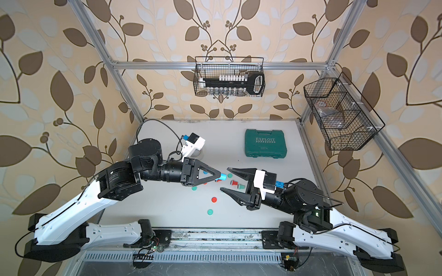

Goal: Close the stamp cap
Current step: Pick up the stamp from the center of the board.

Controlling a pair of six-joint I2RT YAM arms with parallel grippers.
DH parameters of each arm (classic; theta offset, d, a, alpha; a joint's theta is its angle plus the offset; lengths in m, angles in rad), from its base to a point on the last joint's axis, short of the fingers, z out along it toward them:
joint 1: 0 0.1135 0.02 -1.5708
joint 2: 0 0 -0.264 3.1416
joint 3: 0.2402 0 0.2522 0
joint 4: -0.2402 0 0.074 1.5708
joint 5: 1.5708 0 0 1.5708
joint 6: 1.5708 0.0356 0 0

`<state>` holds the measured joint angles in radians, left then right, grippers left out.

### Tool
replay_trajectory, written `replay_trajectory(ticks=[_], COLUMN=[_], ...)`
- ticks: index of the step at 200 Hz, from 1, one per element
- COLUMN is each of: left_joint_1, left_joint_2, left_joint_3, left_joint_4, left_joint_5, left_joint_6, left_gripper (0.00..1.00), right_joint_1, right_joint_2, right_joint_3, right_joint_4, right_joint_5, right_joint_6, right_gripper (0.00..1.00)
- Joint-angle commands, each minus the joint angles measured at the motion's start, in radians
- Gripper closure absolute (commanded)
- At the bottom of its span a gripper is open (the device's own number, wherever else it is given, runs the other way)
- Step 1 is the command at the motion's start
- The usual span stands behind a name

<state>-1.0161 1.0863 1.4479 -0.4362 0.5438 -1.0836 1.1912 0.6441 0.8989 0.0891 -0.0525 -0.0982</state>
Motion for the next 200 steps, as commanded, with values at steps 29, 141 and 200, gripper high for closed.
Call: replay_trajectory(ticks=[29,141,200], left_joint_1=[-0.009,-0.009,-0.009], left_joint_2=[-0.002,-0.009,-0.012], left_joint_3=[0.023,0.036,0.035], left_joint_4=[0.103,0.096,0.114], left_joint_5=[0.075,0.099,0.102], left_joint_6=[-0.013,0.004,0.007], left_gripper=[0.92,0.93,0.93], right_joint_1=[0.001,0.001,0.001], right_joint_2=[0.026,0.026,0.022], right_joint_3=[0.018,0.013,0.006], right_joint_4=[0.055,0.045,0.046], right_joint_5=[-0.022,-0.040,-0.028], right_joint_6=[-0.017,-0.009,-0.006], right_gripper=[0.53,0.71,0.71])
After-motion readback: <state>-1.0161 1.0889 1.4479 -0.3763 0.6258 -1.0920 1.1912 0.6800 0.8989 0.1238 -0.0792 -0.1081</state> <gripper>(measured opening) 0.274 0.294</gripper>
